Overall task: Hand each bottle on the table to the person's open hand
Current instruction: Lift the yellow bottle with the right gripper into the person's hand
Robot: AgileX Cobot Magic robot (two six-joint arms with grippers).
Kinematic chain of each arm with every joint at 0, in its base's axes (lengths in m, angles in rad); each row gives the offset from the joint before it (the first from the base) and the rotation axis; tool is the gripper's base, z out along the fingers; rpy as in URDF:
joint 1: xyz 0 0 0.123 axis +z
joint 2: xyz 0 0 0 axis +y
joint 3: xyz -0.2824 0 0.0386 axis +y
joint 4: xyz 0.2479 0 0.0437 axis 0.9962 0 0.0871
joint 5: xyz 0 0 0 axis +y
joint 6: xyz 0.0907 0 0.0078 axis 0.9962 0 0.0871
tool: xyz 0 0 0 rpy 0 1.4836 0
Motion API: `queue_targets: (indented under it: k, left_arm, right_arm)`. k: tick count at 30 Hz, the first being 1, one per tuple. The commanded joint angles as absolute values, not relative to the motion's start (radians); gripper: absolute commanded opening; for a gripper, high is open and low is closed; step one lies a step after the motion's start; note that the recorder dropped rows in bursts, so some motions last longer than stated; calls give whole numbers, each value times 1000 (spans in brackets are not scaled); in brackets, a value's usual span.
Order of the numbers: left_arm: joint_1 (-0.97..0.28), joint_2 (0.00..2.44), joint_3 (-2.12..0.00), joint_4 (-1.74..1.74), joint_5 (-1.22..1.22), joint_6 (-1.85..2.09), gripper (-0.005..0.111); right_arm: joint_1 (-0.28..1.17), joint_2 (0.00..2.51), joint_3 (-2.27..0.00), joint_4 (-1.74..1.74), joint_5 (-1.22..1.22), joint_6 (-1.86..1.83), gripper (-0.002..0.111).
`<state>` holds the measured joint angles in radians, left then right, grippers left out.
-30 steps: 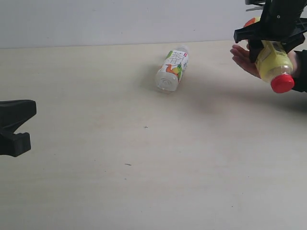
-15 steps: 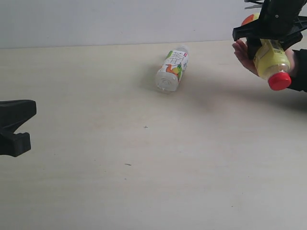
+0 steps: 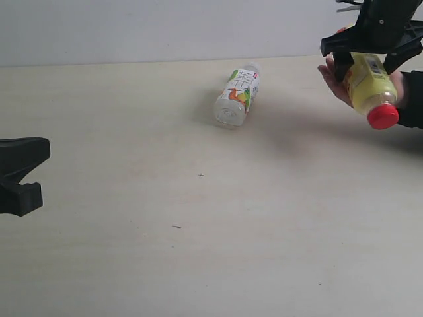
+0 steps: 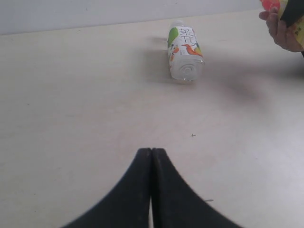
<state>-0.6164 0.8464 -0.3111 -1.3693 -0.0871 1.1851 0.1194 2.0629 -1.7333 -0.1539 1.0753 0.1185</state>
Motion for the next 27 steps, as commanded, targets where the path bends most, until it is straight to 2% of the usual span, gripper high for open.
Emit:
queue_targets:
  k: [1,15,27]
  left_arm:
    - [-618,839,-306,-1375,-89,1177,0]
    - [-618,839,-306,-1375,-89,1177,0]
    - [-618,839,-306,-1375,-89,1177,0]
  right_arm:
    - [115,2061,-1744,-164,1067,94,85]
    - [115,2027,-1744,-164,1082,72,86]
    - [115,1881,-1744,-148,1137,63,83]
